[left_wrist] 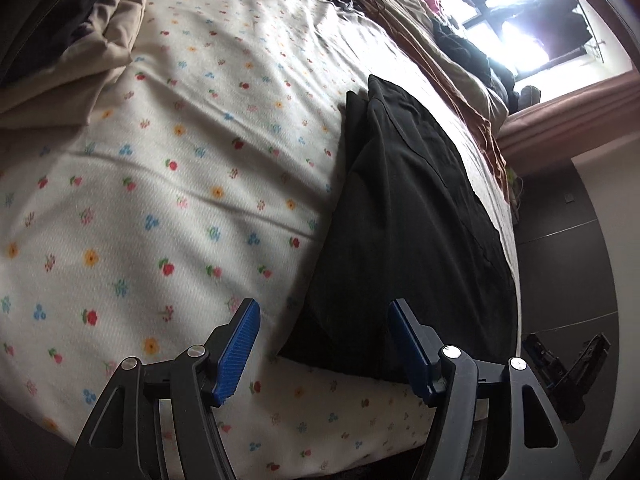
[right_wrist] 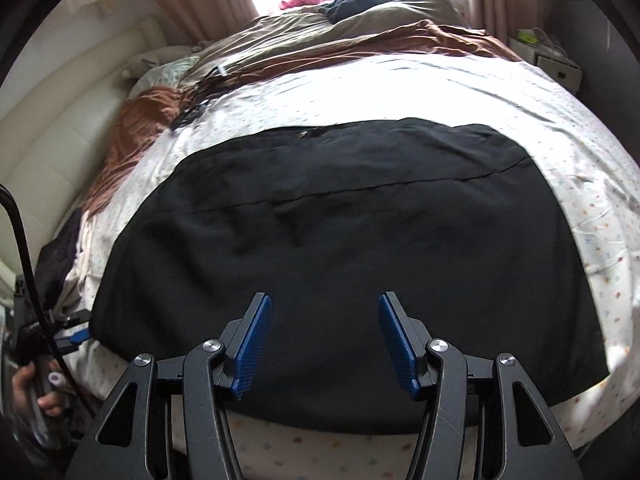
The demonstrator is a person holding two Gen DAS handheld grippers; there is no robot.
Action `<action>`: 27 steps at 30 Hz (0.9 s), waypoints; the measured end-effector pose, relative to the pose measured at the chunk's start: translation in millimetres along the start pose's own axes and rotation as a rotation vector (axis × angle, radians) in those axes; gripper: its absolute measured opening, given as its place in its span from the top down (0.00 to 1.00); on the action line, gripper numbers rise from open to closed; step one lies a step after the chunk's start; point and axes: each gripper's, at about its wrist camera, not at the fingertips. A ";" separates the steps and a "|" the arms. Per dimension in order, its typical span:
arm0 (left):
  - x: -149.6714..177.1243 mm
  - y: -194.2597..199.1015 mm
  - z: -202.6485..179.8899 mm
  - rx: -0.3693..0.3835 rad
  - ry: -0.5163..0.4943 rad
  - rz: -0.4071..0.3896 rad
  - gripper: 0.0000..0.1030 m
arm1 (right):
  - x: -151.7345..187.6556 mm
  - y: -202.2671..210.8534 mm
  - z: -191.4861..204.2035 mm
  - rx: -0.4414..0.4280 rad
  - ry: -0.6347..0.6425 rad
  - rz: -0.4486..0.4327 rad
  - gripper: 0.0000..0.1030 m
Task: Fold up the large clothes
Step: 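Close both tools on the folded end of the jacket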
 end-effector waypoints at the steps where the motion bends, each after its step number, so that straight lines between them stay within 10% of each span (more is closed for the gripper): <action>1: 2.0 1.2 1.5 0.017 0.009 0.003 0.34 | 3.9 -2.0 4.4 -0.010 0.003 0.009 0.46; 11: 4.3 -16.8 1.1 0.146 0.079 0.017 0.37 | 37.2 -10.0 36.7 -0.083 0.047 0.092 0.49; 16: -1.7 -31.6 0.6 0.189 0.110 0.016 0.54 | 47.6 -11.6 48.3 -0.085 0.071 0.102 0.50; 27: 3.7 -30.1 3.3 0.224 0.130 0.002 0.62 | 38.7 -76.1 52.2 0.020 0.096 0.177 0.63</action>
Point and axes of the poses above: each gripper's, at about its wrist camera, not at the fingertips, and y roughly against the way its jaws point, z to its left, x to its underside
